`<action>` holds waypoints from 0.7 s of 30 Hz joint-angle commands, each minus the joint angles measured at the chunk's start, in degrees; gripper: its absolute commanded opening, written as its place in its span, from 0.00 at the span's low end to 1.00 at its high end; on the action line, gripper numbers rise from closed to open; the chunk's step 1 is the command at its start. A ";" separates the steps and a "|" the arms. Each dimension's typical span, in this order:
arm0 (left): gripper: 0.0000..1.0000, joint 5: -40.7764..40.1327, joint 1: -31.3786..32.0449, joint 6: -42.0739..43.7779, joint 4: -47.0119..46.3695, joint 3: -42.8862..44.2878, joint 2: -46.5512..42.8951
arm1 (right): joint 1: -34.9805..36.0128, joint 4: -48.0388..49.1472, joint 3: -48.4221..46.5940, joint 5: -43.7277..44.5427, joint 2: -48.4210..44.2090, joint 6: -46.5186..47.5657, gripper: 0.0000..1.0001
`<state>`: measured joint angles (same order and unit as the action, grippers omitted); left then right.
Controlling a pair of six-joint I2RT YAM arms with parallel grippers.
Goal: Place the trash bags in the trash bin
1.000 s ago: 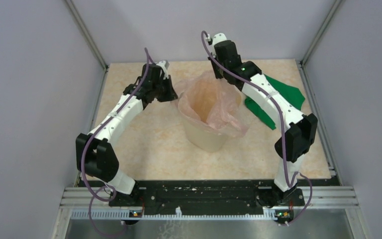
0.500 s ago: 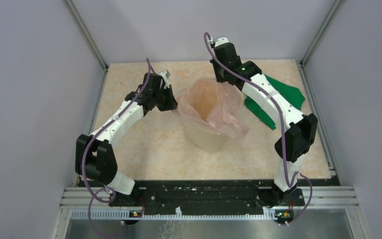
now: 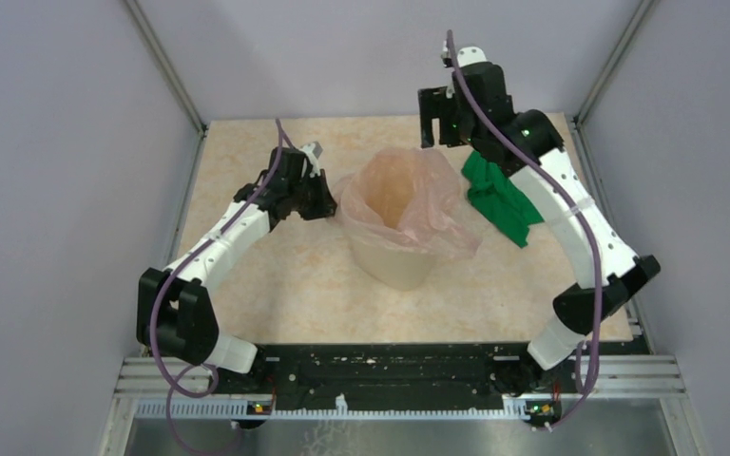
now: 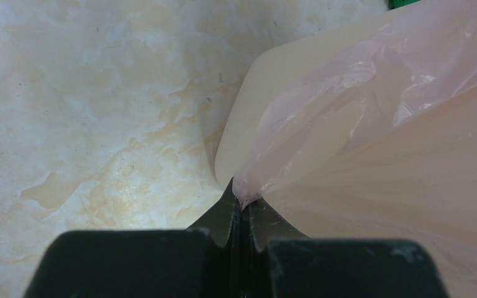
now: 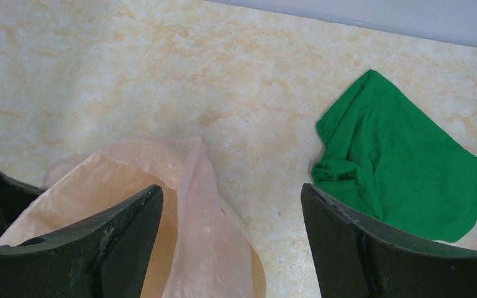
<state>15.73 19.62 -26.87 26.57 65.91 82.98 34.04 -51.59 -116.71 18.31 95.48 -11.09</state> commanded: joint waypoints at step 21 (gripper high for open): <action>0.00 2.66 -0.07 3.02 -1.17 1.58 -0.58 | 20.16 -16.32 4.32 26.85 -4.40 -5.75 0.55</action>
<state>17.37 19.62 -25.28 26.57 65.87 82.98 52.38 -65.71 -111.42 37.82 89.91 -15.66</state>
